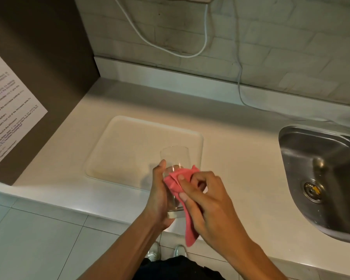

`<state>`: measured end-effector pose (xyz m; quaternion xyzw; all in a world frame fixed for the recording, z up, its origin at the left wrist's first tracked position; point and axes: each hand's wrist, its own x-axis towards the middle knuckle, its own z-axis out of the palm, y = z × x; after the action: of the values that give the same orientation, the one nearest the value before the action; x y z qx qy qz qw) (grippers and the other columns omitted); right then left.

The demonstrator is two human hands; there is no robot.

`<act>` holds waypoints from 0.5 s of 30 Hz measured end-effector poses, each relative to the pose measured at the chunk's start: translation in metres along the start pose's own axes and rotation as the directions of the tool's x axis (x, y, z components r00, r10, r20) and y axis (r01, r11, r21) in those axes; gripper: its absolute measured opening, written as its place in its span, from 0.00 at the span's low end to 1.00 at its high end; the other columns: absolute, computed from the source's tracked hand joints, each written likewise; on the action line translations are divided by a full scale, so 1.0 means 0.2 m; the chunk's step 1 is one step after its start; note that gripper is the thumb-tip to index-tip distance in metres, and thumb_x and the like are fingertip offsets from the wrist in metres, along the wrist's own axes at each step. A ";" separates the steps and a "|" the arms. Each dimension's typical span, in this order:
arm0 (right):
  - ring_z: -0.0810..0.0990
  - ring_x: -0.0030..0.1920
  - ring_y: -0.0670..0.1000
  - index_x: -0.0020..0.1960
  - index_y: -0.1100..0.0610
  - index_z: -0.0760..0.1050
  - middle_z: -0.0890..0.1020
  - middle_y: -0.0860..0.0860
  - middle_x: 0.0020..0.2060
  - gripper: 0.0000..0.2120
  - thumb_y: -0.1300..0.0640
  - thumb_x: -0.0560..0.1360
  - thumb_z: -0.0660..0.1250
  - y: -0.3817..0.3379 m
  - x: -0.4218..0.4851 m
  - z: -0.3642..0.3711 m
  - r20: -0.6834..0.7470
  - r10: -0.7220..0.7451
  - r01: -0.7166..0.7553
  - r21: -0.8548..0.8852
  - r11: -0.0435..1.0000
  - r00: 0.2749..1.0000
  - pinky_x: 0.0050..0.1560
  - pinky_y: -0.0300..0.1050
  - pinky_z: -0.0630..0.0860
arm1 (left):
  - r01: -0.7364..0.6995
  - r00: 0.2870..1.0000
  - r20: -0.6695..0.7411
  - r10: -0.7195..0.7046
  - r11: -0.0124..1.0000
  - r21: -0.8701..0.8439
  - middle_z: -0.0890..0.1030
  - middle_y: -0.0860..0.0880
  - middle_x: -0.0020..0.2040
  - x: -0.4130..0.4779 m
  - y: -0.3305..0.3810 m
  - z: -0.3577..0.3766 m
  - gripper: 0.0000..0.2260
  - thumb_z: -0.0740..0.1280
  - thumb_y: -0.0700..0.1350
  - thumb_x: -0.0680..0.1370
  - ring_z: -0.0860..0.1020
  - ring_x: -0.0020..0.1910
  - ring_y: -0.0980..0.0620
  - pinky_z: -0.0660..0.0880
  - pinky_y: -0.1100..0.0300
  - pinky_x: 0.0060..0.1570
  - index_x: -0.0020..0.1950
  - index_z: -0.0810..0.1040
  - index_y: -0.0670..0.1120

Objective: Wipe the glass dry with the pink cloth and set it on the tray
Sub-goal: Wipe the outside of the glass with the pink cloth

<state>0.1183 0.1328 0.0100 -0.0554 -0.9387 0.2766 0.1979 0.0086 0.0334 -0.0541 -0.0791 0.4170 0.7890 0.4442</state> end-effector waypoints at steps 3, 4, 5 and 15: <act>0.72 0.55 0.44 0.69 0.50 0.77 0.71 0.44 0.55 0.17 0.49 0.82 0.64 0.03 -0.03 -0.01 -0.012 0.073 -0.072 0.104 0.992 0.997 0.55 0.33 0.72 | 0.041 0.998 0.038 -0.042 0.999 0.010 0.86 0.33 0.59 -0.01 -0.02 0.00 0.37 0.61 0.71 0.77 0.85 0.60 0.37 0.81 0.44 0.63 0.63 0.86 0.39; 0.73 0.55 0.42 0.69 0.49 0.78 0.72 0.44 0.54 0.16 0.49 0.82 0.64 0.03 0.00 -0.02 -0.022 0.147 -0.142 0.159 0.977 0.989 0.54 0.31 0.73 | 0.042 0.998 0.037 -0.043 0.999 0.029 0.85 0.33 0.61 -0.02 -0.02 0.00 0.38 0.61 0.71 0.77 0.84 0.62 0.37 0.80 0.43 0.64 0.67 0.85 0.39; 0.75 0.55 0.40 0.68 0.48 0.78 0.73 0.43 0.53 0.16 0.48 0.82 0.63 0.04 0.04 -0.03 -0.035 0.224 -0.212 0.215 0.953 0.974 0.53 0.29 0.73 | 0.042 0.998 0.034 -0.044 0.998 0.044 0.85 0.33 0.61 -0.02 -0.03 0.02 0.38 0.62 0.72 0.76 0.85 0.61 0.36 0.81 0.42 0.63 0.68 0.84 0.40; 0.72 0.56 0.49 0.71 0.50 0.76 0.71 0.45 0.56 0.19 0.51 0.81 0.64 -0.01 -0.08 0.02 0.006 0.018 -0.019 0.086 0.996 1.000 0.55 0.37 0.73 | -0.053 0.999 -0.005 0.053 0.998 -0.045 0.88 0.40 0.44 -0.01 0.04 0.00 0.28 0.64 0.70 0.78 0.89 0.42 0.41 0.85 0.49 0.42 0.47 0.87 0.45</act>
<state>0.1314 0.1265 0.0020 -0.0548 -0.9259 0.3188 0.1951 0.0037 0.0307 -0.0479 -0.0796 0.4017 0.8096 0.4206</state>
